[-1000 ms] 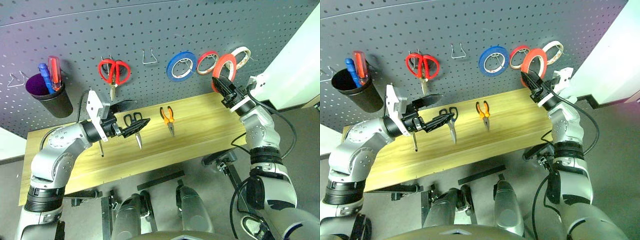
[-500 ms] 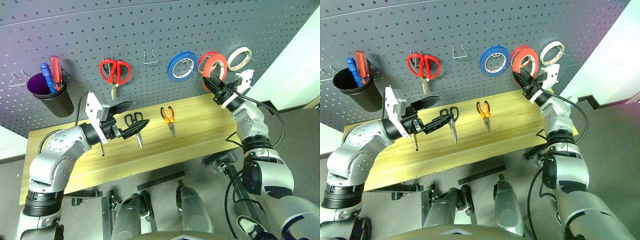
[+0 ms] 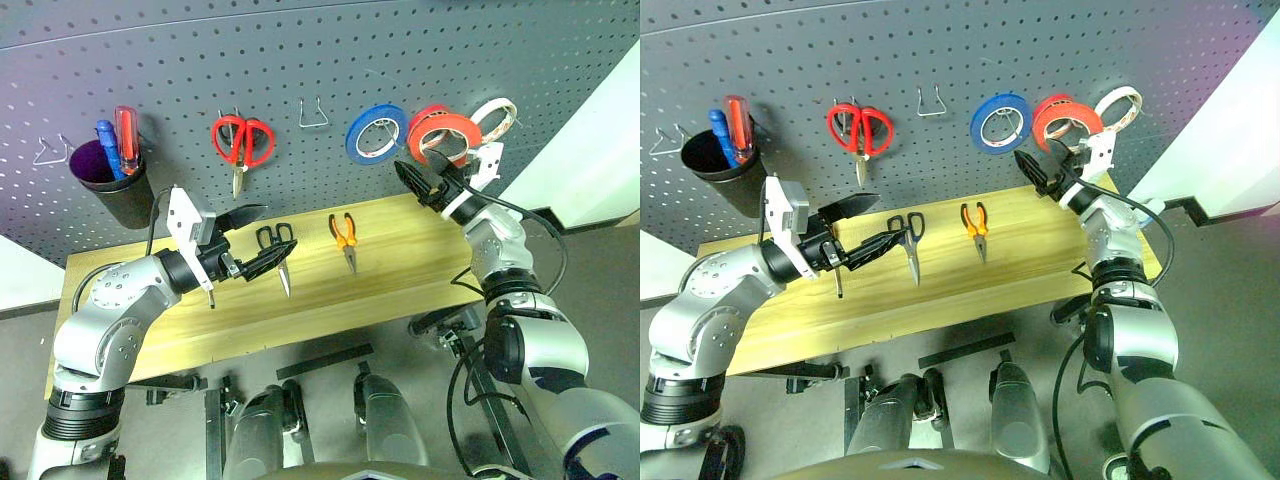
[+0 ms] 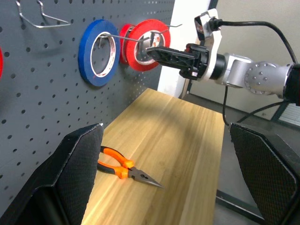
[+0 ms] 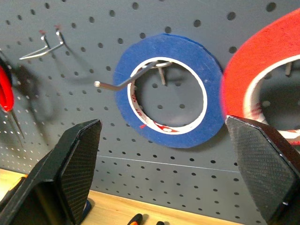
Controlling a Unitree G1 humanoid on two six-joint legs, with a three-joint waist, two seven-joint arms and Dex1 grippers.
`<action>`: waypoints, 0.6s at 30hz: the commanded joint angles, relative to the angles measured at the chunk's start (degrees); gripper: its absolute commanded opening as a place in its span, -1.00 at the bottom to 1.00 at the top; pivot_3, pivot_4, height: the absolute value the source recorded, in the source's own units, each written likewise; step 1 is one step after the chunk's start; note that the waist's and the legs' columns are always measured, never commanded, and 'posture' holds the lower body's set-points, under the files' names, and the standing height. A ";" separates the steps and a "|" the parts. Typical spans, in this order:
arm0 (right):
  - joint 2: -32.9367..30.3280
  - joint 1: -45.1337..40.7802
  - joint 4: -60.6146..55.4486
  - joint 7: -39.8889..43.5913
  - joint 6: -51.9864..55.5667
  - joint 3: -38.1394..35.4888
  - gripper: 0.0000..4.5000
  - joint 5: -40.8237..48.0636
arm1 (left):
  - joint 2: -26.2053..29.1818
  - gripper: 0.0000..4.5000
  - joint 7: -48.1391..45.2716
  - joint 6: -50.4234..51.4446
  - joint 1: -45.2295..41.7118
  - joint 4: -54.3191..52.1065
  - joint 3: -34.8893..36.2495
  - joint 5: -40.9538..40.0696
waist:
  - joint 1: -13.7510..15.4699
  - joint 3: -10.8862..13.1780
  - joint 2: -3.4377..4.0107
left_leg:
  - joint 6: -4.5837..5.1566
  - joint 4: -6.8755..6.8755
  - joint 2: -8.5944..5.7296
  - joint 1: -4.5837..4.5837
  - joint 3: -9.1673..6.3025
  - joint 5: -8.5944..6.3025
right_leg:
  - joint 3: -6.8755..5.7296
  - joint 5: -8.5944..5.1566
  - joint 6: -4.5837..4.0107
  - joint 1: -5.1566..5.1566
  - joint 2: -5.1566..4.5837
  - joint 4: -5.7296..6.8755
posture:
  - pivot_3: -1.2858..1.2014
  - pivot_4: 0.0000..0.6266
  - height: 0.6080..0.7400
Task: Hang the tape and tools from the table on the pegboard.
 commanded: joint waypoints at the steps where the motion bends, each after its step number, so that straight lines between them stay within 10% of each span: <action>1: 0.23 1.85 -5.73 0.90 2.50 -1.90 0.99 2.92 | 0.19 1.00 -0.20 -0.24 0.05 -1.58 1.19 -1.24 | 0.22 0.00 0.00 | 0.00 0.00 0.00 0.00 0.00 0.00 | 0.00 0.00 0.00 0.00 0.00 0.00 | -0.10 -0.45 1.00; 13: 2.14 17.28 -30.12 1.92 15.12 0.33 0.99 8.63 | 0.33 1.00 -0.81 0.05 -0.35 -1.07 0.81 -1.84 | 0.28 -0.04 0.02 | -0.01 0.00 0.00 0.02 -0.01 -0.01 | 0.00 0.02 -0.03 0.00 -0.02 0.01 | -0.12 -0.43 1.00; 18: 3.38 19.26 -29.68 0.75 11.95 4.04 0.99 4.28 | 0.63 1.00 -0.54 0.19 0.19 -1.82 0.90 -1.77 | -1.27 -0.07 0.32 | 0.31 -0.27 -1.67 0.01 -3.61 0.67 | -2.44 -0.43 0.59 1.83 -0.79 -0.08 | -0.10 -0.41 1.00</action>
